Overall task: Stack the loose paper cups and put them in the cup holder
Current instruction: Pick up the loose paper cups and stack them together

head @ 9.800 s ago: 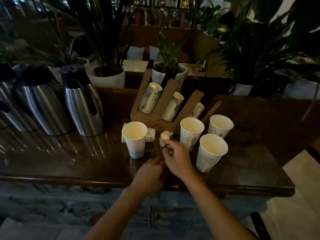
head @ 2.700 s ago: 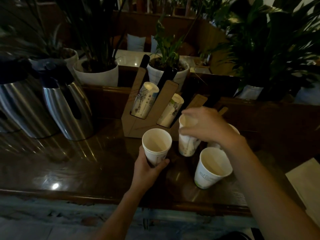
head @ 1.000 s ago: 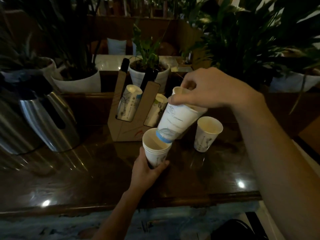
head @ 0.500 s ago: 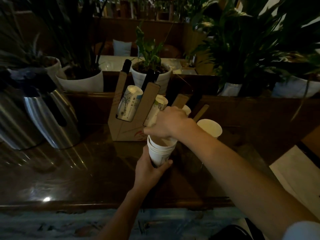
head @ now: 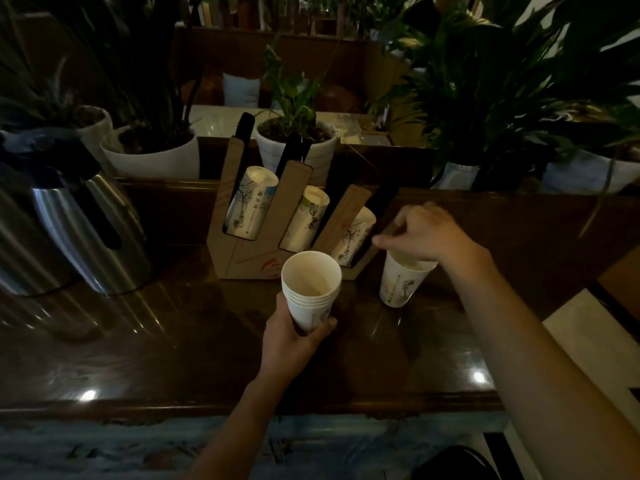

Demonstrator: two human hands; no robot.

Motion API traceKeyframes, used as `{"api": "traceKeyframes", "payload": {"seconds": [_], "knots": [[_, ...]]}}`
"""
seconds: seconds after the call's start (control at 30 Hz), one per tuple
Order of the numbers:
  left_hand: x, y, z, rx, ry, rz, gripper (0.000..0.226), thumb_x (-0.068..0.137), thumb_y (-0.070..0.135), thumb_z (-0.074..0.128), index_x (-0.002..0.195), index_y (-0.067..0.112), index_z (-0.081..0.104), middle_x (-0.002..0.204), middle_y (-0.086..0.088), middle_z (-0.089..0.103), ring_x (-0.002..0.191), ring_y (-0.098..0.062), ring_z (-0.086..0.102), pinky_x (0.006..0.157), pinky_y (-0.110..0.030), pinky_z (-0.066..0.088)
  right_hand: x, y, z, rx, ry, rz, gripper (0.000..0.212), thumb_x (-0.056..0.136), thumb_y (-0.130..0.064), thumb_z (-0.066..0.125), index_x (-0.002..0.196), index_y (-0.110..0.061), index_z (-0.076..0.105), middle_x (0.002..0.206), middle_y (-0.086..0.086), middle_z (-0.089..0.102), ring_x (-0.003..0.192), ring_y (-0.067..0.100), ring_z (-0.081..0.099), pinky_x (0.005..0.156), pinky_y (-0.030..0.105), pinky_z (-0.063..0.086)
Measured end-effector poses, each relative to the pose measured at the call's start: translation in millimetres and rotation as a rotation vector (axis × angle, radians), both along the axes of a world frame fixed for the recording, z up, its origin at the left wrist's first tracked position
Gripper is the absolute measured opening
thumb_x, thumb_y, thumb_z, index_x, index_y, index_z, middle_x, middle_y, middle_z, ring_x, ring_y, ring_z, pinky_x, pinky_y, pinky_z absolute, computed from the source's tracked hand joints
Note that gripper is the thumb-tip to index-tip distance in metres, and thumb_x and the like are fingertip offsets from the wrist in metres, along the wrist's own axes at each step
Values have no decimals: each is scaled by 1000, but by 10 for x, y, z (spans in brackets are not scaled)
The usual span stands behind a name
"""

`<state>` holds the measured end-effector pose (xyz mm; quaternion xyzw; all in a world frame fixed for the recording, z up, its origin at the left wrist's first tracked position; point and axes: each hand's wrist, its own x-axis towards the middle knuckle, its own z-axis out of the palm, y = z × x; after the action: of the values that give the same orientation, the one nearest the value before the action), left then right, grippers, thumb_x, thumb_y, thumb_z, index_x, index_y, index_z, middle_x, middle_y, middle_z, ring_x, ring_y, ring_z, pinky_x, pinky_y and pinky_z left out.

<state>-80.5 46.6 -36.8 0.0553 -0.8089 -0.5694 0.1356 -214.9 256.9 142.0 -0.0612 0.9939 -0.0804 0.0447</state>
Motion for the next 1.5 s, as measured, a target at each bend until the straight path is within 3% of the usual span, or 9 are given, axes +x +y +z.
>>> {"api": "traceKeyframes", "payload": {"seconds": [0.1, 0.23, 0.4, 0.53, 0.87, 0.97, 1.17, 1.37, 1.5], "knots": [[-20, -17, 38, 8, 0, -2, 81, 67, 58, 83, 123, 72, 26, 121, 43, 56, 113, 21, 54, 84, -2, 48, -10, 56, -105, -16, -112, -10, 88, 72, -62, 77, 140, -16, 45, 145, 17, 41, 133, 39, 40, 103, 49, 43], [8, -70, 23, 42, -2, -16, 84, 65, 61, 82, 132, 58, 31, 130, 22, 61, 119, 6, 58, 94, -19, 51, 81, 29, -167, -76, -74, 61, 76, 80, -55, 74, 140, -14, 50, 140, 13, 53, 130, 35, 46, 100, 44, 44], [36, -39, 35, 44, -5, -23, 84, 63, 67, 79, 130, 59, 31, 131, 21, 60, 121, 3, 58, 96, -22, 51, 337, 58, 266, -375, 173, -13, 67, 77, -67, 66, 130, -28, 63, 127, 6, 63, 105, 21, 61, 78, 35, 52], [16, -47, 7, 41, -15, -12, 80, 64, 62, 82, 129, 57, 35, 125, 29, 60, 117, 13, 56, 94, -18, 49, 617, -324, 517, -638, 354, 246, 66, 74, -73, 59, 129, -37, 63, 124, -4, 59, 108, 10, 54, 80, 29, 47], [27, -47, 9, 71, -30, 10, 76, 66, 54, 86, 122, 68, 36, 124, 34, 61, 117, 14, 57, 92, -15, 49, 789, -874, 512, -583, 374, 506, 57, 80, -62, 68, 129, -32, 65, 126, -5, 57, 116, 13, 51, 93, 38, 48], [24, -48, 19, 69, -24, -7, 77, 68, 54, 86, 128, 61, 38, 128, 31, 61, 119, 13, 57, 93, -14, 49, 794, -967, 423, -567, 325, 575, 60, 79, -63, 66, 131, -34, 63, 124, -7, 54, 115, 10, 48, 89, 30, 42], [68, -87, 50, 123, -27, -40, 78, 69, 51, 86, 135, 43, 43, 124, 26, 65, 114, 6, 64, 88, -15, 56, 720, -1105, -156, -277, 40, 587, 68, 78, -72, 60, 135, -36, 49, 139, -2, 48, 130, 22, 43, 97, 43, 42], [217, -386, 209, 83, 37, -28, 83, 67, 29, 92, 139, 27, 51, 132, 10, 64, 122, -6, 62, 96, -36, 59, 749, -930, -516, -510, -92, 483, 75, 63, -77, 72, 122, -51, 34, 128, -17, 43, 106, 9, 47, 66, 23, 40], [426, -706, 382, 61, 62, 205, 119, 61, 41, 91, 157, 29, 22, 166, 2, 18, 152, -19, 23, 118, -47, 31, 838, -798, -694, -983, -317, 291, 71, 61, -67, 83, 118, -45, 47, 124, -7, 53, 104, 16, 60, 66, 28, 59]]}}
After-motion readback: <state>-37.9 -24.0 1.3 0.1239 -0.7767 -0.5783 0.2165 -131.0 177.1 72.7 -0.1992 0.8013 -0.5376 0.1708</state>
